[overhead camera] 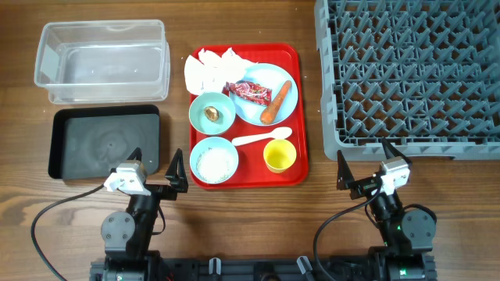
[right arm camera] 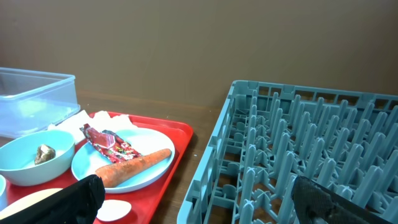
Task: Sort waste into correct bins and load items into the dishwasher rack
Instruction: 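Raise both arms from rest toward the red tray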
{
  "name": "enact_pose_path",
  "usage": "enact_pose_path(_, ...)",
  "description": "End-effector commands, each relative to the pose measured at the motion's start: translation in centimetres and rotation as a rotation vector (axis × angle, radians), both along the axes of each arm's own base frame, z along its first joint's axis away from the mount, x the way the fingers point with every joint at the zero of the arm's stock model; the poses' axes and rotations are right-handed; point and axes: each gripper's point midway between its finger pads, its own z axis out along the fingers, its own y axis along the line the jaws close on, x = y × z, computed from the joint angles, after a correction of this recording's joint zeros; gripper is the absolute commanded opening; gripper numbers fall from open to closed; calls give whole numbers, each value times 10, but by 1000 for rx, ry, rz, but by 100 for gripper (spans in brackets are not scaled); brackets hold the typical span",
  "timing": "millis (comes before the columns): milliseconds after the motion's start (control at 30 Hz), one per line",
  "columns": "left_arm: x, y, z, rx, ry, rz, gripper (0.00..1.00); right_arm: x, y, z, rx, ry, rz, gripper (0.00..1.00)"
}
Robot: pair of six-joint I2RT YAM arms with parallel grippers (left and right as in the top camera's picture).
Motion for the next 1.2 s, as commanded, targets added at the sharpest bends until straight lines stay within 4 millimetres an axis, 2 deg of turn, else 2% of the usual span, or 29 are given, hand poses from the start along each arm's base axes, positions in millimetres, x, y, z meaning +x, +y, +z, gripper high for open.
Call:
enact_pose_path(0,1,1,-5,21,12,8,100,1,-2,0,-17,-3,-12,100)
enact_pose_path(767,1,1,-5,21,10,8,100,1,-3,0,-25,-9,-19,100)
enact_pose_path(900,1,1,-5,21,10,8,100,-2,8,1,38,8,48,100)
enact_pose_path(1100,1,-1,0,19,-8,-5,100,-2,7,2,58,8,45,100)
enact_pose_path(1167,1,-3,4,18,-26,-19,100,-2,8,8,73,-11,52,100)
